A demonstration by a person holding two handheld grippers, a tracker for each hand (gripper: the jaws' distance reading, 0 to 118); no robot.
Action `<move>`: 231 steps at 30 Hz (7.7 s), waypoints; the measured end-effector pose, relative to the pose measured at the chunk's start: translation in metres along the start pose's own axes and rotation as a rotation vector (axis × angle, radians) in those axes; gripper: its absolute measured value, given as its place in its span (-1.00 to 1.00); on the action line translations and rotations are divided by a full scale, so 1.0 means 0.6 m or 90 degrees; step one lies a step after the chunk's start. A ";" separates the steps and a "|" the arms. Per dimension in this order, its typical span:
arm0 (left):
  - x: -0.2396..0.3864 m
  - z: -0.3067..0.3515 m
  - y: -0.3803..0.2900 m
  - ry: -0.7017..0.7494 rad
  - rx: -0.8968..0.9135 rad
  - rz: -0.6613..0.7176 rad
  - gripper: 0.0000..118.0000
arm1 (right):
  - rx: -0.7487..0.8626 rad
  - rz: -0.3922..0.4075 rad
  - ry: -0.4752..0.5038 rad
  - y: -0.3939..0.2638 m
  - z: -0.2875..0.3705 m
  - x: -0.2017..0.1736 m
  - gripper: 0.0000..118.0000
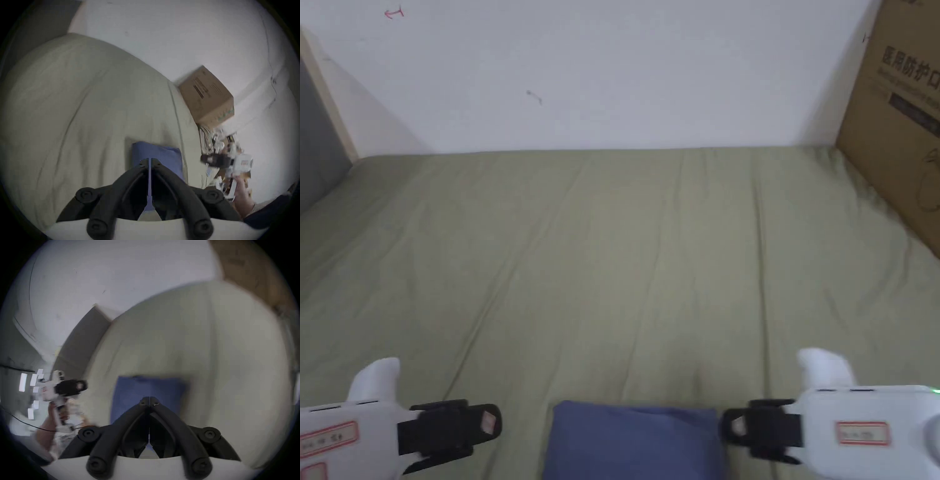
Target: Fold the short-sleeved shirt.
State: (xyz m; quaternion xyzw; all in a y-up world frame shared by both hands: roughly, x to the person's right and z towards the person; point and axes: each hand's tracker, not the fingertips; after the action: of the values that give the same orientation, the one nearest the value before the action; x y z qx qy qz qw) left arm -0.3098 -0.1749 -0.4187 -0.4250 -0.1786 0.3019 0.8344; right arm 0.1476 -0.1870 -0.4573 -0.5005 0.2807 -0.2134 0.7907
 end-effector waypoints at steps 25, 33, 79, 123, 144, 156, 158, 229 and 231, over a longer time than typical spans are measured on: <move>-0.083 -0.307 -0.064 -0.341 -0.246 0.186 0.91 | -0.091 -0.171 0.122 -0.048 -0.102 0.186 -0.99; -0.069 -0.293 -0.057 -0.140 -0.235 0.063 -0.57 | -0.084 -0.157 0.120 -0.053 -0.097 0.183 -0.99; -0.360 0.209 0.228 0.698 -0.109 -0.293 0.98 | 0.014 0.089 -0.215 0.005 -0.406 -0.476 -0.99; 0.460 0.136 -0.111 0.318 0.658 -0.428 0.91 | 0.667 0.297 -0.392 -0.049 0.296 -0.286 0.04; 0.442 0.123 -0.104 0.321 0.644 -0.407 1.00 | 0.694 0.321 -0.468 -0.061 0.289 -0.279 0.69; 0.438 0.123 -0.100 0.318 0.632 -0.402 1.00 | 0.692 0.335 -0.456 -0.062 0.285 -0.281 0.73; 0.437 0.123 -0.099 0.312 0.631 -0.402 1.00 | 0.694 0.342 -0.454 -0.062 0.285 -0.283 0.73; 0.456 0.104 -0.078 0.318 0.554 -0.351 1.00 | 0.660 0.328 -0.431 -0.061 0.260 -0.282 0.74; 0.453 0.104 -0.079 0.312 0.548 -0.351 1.00 | 0.659 0.324 -0.430 -0.061 0.260 -0.281 0.74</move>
State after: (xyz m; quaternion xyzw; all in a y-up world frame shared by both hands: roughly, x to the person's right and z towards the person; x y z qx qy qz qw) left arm -0.1225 0.0193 -0.3330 -0.0417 0.0552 0.0112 0.9975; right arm 0.1213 0.0072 -0.3317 -0.0143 -0.0115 0.0407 0.9990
